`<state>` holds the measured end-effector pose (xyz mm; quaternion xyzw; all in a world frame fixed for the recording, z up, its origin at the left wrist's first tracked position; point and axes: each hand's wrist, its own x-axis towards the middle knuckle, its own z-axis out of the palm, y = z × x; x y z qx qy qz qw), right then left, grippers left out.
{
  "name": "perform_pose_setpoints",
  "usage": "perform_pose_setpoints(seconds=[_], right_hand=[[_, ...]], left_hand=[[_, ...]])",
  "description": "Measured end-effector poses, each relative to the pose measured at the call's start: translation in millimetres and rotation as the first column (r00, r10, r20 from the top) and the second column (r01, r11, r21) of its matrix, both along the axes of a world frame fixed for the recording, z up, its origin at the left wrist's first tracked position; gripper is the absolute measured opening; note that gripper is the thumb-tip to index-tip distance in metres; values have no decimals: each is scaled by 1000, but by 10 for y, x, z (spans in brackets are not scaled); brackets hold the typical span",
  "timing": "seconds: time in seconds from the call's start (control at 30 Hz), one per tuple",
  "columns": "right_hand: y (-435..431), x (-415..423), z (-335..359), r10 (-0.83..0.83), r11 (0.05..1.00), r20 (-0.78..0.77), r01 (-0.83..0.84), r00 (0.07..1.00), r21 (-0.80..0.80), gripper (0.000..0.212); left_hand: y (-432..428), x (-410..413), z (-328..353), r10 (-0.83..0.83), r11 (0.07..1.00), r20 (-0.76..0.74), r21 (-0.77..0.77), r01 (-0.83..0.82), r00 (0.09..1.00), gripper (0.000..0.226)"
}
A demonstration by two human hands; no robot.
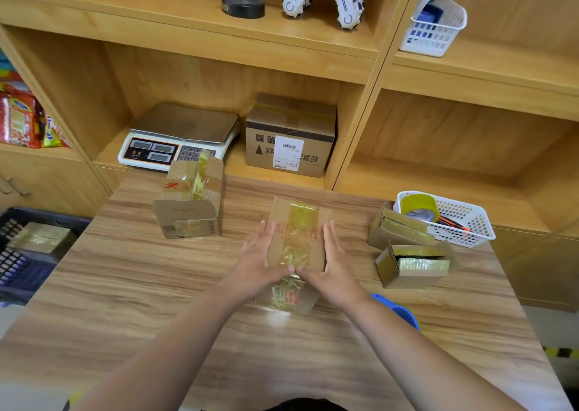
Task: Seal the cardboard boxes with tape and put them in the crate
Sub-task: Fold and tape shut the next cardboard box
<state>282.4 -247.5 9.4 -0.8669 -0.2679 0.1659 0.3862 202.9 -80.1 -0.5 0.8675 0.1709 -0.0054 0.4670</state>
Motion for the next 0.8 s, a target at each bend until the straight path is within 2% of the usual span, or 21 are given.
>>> perform_pose_setpoints(seconds=[0.07,0.17,0.27,0.43,0.53,0.6,0.7,0.8], right_hand=[[10,-15,-40,2,1000,-76,0,997,31,107],[65,-50,-77,-22,998,-94,27,995,49,100],[107,-128,-95,-44,994,-84,52,996,97,91],[165,-171,-127,-95,992,9,94,995,88,74],[159,-137,-118,-90,991,-10,91,996,97,75],[109,-54,-97,-75,995,-27,77,997,68,87],[40,121,-28,-48,999,4,48,999,-23,109],[38,282,38,31,994,34,-27,999,-105,120]], left_hand=[[-5,12,-30,-27,1000,4,-13,27,1000,102],[20,28,-44,-49,999,17,-23,49,999,97],[13,39,-42,-43,993,37,-109,47,998,94],[-15,36,-12,-17,975,83,-218,35,996,90],[-34,10,28,17,968,97,-250,8,995,89],[-39,7,36,13,982,95,-189,5,995,92],[-9,69,72,-21,999,69,38,18,997,104],[81,191,152,-73,982,16,176,69,997,117]])
